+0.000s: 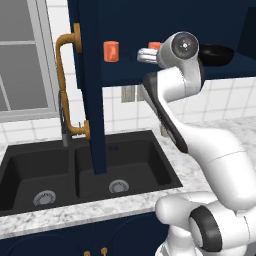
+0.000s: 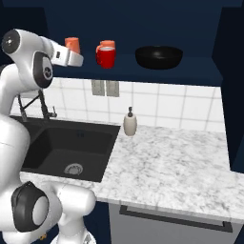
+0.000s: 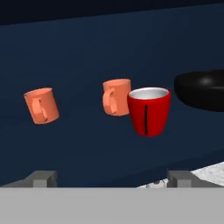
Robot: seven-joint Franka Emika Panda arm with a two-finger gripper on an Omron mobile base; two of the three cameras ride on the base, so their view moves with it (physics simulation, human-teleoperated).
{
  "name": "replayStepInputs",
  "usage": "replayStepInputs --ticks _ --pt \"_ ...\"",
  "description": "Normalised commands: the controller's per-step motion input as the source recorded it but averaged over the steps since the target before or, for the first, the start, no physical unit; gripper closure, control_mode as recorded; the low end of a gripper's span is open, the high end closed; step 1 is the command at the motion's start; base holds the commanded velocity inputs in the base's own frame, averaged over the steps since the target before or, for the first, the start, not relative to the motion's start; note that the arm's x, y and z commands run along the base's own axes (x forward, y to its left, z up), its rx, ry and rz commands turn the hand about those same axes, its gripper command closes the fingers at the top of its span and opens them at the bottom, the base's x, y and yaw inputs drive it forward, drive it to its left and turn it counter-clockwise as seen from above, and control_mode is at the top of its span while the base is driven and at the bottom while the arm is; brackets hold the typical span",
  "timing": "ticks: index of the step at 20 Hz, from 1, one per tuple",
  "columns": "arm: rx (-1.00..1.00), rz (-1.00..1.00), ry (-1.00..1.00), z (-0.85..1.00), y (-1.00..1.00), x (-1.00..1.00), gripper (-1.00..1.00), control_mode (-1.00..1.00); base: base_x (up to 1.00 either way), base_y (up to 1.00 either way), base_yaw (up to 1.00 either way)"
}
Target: Gather all objects into one cabinet and sort the glasses and bowls to opposite sides.
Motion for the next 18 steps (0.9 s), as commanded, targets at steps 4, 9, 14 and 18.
replayStepInputs --ticks 4,9,14,18 --pt "0.00 -0.09 0.00 0.00 -0.37 -0.14 -1.00 -1.00 0.00 0.00 0.00" --pt "0.00 -0.08 0.03 0.00 -0.61 -0.34 -1.00 -1.00 0.00 0.00 0.00" --pt "0.00 -0.01 0.04 0.00 -0.35 -0.91 -1.00 -1.00 0.00 0.00 0.00" --pt "0.00 0.00 0.02 0.00 -0.12 -0.97 -1.00 -1.00 0.00 0.00 0.00"
